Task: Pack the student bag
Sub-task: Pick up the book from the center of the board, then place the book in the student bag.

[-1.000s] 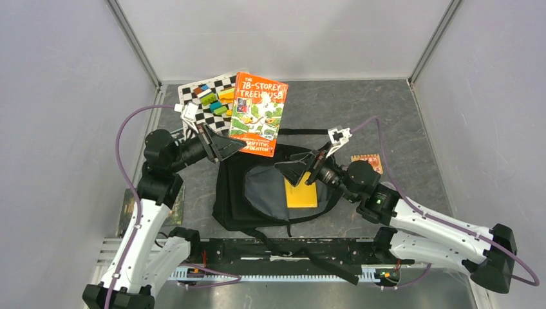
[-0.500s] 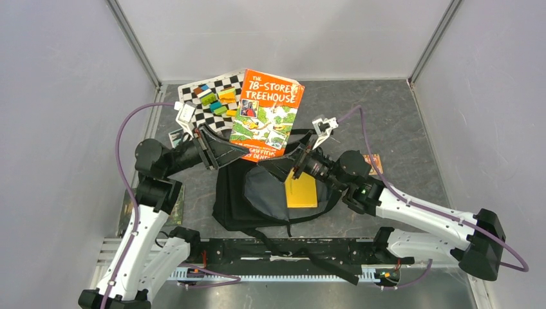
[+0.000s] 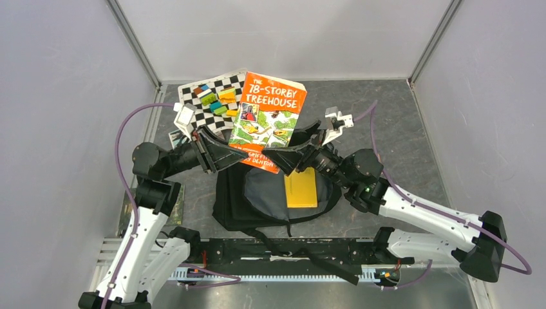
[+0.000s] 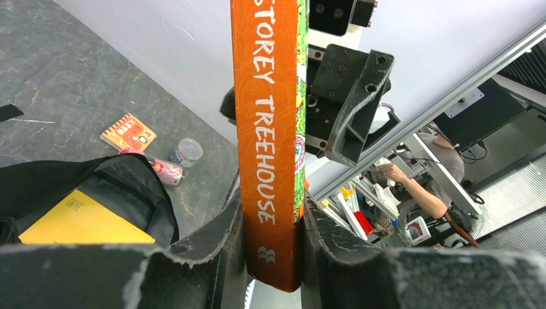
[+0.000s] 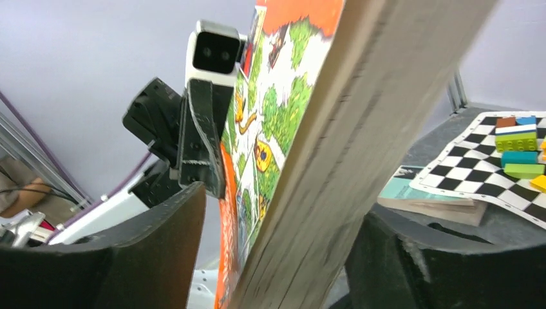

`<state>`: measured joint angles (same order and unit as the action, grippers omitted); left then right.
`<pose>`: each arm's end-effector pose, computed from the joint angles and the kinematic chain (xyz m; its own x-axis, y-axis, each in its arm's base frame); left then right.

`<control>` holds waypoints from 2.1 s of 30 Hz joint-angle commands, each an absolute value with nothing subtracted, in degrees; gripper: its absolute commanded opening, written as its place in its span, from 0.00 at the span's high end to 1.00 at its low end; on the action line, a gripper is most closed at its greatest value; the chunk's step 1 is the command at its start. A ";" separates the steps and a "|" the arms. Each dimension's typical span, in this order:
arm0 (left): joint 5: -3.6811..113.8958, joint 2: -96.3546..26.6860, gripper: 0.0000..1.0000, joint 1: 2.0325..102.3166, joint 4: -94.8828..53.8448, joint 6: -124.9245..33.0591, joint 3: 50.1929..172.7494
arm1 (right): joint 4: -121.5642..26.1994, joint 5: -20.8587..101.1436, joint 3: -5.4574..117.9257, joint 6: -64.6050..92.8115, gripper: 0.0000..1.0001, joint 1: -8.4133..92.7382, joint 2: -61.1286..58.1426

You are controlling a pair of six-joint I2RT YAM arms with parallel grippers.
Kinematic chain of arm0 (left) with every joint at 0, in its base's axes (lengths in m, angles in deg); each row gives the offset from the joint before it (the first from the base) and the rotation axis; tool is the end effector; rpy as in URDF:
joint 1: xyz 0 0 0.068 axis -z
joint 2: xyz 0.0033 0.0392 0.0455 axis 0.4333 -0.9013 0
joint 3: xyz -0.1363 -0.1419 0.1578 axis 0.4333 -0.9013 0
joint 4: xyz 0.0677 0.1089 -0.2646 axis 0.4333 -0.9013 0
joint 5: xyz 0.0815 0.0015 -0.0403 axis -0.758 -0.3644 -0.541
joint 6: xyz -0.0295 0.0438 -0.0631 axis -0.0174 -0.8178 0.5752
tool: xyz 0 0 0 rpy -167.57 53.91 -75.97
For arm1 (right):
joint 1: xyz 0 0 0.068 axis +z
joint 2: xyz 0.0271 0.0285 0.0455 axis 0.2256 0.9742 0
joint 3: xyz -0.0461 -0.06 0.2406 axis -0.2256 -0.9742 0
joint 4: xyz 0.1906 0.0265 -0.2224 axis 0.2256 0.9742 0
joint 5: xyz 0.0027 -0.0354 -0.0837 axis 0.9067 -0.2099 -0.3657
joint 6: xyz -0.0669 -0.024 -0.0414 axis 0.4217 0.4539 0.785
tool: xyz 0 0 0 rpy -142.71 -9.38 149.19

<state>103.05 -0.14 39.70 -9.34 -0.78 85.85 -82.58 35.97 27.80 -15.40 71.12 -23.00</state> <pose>0.1947 -0.1100 0.3971 -0.5753 -0.3356 -0.7459 0.7576 0.1252 -0.6406 0.1645 0.2722 0.3758 -0.3603 0.5398 -0.7608 -0.8235 0.1991 0.5313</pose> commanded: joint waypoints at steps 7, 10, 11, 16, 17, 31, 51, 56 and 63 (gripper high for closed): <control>101.86 1.22 0.70 40.14 -16.40 -10.06 84.93 | -83.59 31.34 29.77 -10.61 0.90 71.13 -25.17; 92.82 0.27 0.13 40.16 -36.93 -25.62 88.20 | -69.90 19.01 30.34 -9.89 1.00 71.13 -28.24; 88.99 -0.42 0.04 40.10 -42.10 -28.85 88.70 | -65.11 15.31 30.19 -9.83 1.00 71.13 -29.36; 76.67 -4.77 0.00 40.18 -52.61 -32.98 85.39 | -47.74 5.47 27.52 -9.45 1.00 71.13 -33.48; 75.74 -5.47 0.01 40.22 -52.64 -31.27 83.60 | -44.55 5.19 26.54 -9.78 1.00 71.11 -34.26; 76.37 -10.89 0.01 45.71 -42.89 -22.89 69.96 | -29.82 19.63 13.92 -21.41 1.00 71.13 -40.84; 83.89 -9.31 0.98 51.30 -43.03 -26.72 81.05 | -41.15 23.72 2.90 -36.11 1.00 71.12 -41.62; 85.56 -9.34 0.98 51.26 -43.19 -26.44 81.10 | -44.76 23.95 4.54 -37.05 1.00 71.14 -38.15; 86.64 -9.71 0.98 51.27 -40.75 -25.19 80.89 | -55.07 21.87 4.08 -39.37 1.00 71.15 -33.83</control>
<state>83.51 -10.02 51.30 -43.83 -24.37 78.68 -42.56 23.59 2.95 -37.15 71.05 -35.55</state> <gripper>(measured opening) 0.062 0.320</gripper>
